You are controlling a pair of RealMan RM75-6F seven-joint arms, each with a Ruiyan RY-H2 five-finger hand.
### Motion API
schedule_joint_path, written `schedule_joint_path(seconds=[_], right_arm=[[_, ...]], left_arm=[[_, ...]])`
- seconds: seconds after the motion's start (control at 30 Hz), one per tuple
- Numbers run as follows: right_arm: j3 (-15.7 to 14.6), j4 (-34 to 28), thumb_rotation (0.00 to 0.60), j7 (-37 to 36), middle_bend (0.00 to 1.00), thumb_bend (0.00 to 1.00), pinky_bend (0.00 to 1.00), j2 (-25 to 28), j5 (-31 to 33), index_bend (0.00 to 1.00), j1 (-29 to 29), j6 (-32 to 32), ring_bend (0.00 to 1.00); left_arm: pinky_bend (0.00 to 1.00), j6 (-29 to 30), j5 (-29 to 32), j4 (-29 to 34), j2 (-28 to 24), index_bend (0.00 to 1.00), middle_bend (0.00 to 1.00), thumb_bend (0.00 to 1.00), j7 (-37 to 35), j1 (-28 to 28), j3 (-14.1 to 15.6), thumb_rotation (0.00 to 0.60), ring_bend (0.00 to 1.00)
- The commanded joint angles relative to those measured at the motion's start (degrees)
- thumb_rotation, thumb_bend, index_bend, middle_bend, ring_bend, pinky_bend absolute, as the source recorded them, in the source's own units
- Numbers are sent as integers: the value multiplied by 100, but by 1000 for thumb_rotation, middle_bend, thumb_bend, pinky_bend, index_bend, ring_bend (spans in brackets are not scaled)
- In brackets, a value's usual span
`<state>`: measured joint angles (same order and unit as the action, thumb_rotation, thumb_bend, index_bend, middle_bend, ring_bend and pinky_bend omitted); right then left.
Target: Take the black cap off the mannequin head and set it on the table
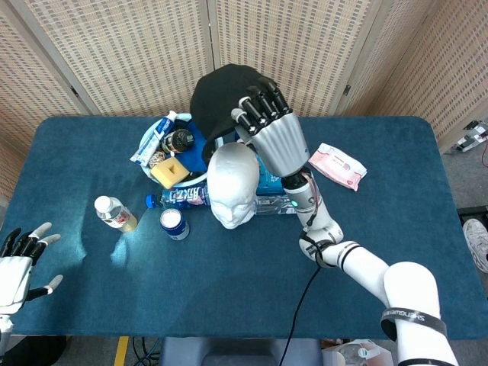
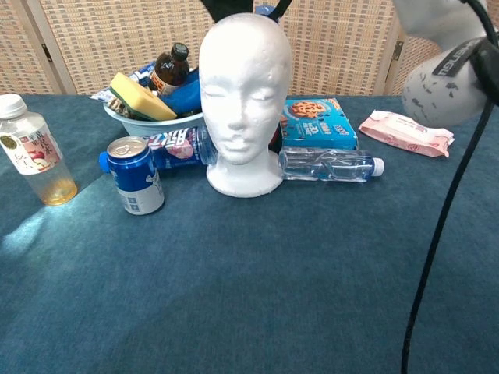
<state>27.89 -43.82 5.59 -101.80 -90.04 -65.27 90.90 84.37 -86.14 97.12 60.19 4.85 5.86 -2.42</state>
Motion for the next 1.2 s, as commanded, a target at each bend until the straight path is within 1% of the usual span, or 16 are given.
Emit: schedule_joint_path(seconds=[0.03,0.17,0.2,0.27,0.33,0.4,0.53,0.63,0.83,1.2], right_arm=[[1,-437,600,126,529,522,281,360,119,867,281,176,333],[-99,-968,600,251,529,522,281,750,259,867,681,209,333],[-93,-1018,600,256,529,522,281,885,359,867,758,93,333],[-176,-1124,600,208,529,522,281,1029,428,867,923,13,333],[-344,-1206,600,213,529,522,281,1172,431,867,1141,-18,334],[-595,-1442,600,337,531,522,281,1229,330,876,1471,222,336],[-822,-1657,600,351,533,521,281,1309,406,885,1845,244,339],[-886,-1577,600,246,533,522,281,1287,480,885,1961,161,339],[-1028,-1385,600,-7,533,522,281,1033,594,885,2196,112,339],[-1187,-768,600,-295,533,522,281,658,756,885,2571,28,339]], left_arm=[[21,-22,-19,7,6,252,113,170,0,17,8,600,133],[21,-38,-34,19,0,253,113,170,-13,21,26,600,133],[21,-37,-36,18,-1,253,113,171,-17,15,36,600,133],[21,-30,-40,18,-5,252,113,171,-26,7,45,600,134],[21,-16,-50,21,-6,252,113,170,-41,-3,53,600,134],[22,-13,-62,12,4,252,113,170,-62,-9,67,600,133],[21,-14,-98,12,18,252,113,170,-82,-12,91,600,134],[21,-10,-110,17,15,252,113,170,-74,-16,102,600,134],[21,26,-125,28,4,252,113,170,-79,-43,119,600,133],[21,1,-89,-12,-16,253,113,170,-139,-58,131,600,133]])
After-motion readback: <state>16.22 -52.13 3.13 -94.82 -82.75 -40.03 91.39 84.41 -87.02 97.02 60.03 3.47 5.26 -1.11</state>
